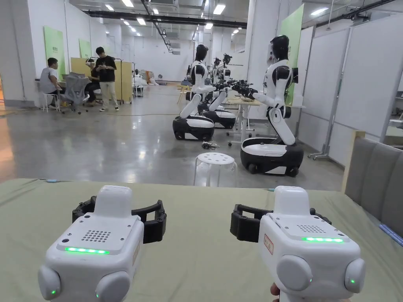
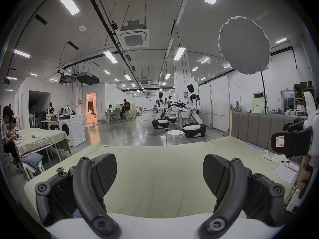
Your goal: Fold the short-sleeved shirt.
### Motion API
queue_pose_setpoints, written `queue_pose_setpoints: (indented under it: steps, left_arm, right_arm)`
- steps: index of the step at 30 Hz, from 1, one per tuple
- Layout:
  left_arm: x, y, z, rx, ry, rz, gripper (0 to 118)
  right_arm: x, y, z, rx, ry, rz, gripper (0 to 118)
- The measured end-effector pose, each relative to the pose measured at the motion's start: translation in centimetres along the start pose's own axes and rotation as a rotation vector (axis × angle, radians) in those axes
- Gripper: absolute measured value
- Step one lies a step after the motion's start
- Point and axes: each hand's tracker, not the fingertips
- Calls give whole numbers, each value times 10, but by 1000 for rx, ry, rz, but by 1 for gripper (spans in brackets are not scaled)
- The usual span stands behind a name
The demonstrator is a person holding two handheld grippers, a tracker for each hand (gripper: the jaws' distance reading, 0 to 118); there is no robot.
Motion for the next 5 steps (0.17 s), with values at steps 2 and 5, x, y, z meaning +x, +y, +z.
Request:
queue_pose_setpoints:
  steps: [2, 5]
  left_arm:
    - [1, 0, 1, -1, -3, -3, 101]
    - [1, 0, 2, -2, 1, -10, 101]
  right_arm:
    - [3, 0, -4, -21, 22, -31, 118]
    - [7, 3, 1, -43, 33, -43, 118]
